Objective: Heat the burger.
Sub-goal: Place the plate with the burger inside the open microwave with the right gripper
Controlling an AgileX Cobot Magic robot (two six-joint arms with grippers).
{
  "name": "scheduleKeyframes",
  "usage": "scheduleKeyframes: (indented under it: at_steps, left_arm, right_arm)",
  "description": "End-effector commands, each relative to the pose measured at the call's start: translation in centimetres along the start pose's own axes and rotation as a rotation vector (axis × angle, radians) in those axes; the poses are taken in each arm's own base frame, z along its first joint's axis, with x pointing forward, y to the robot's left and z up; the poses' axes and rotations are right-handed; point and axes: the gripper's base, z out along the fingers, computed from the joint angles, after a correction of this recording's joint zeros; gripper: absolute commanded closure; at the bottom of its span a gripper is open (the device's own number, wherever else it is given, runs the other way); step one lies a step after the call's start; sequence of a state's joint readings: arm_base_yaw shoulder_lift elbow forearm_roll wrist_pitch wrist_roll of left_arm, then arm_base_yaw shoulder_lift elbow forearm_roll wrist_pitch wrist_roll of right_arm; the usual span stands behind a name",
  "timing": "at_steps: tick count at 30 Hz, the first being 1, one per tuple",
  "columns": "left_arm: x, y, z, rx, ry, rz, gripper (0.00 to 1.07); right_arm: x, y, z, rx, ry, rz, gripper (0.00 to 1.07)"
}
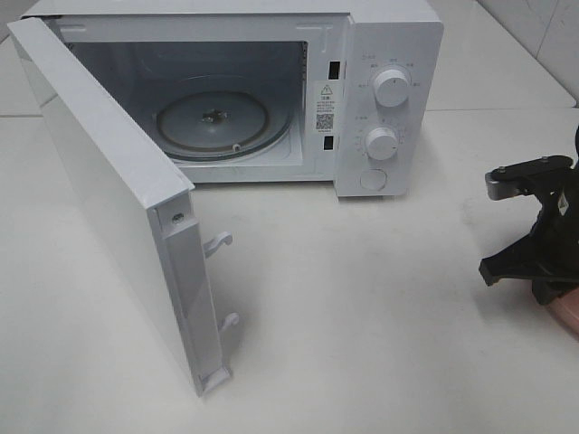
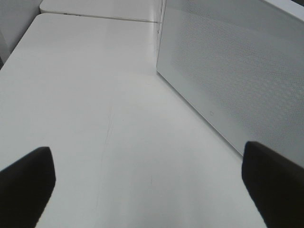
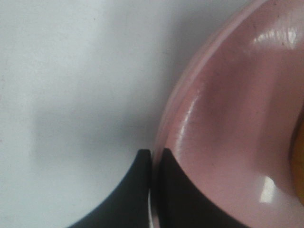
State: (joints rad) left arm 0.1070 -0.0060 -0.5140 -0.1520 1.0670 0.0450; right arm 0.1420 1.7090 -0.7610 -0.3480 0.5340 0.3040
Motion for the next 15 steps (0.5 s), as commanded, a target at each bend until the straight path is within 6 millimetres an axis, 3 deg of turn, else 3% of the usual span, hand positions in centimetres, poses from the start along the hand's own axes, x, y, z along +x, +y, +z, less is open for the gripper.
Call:
scheduleKeyframes:
  at_steps: [1,10,15]
  left_arm:
    - [0.1,-0.1,-0.2,0.001,-0.017,-0.005,0.06]
    - [0.1,-0.1,-0.2,0.001,-0.017,-0.005,0.06]
    - [0.1,-0.1,-0.2,0.001,-0.017,-0.005,0.06]
  right_arm:
    - [0.3,0.0,-0.9,0.07,0.01,0.01,1.07]
    - [1.1,0.8,-2.1,0.166,0.004,-0.018,1.07]
    - [2.7,0.9,-2.5,0.209,0.006,-0.016,1.07]
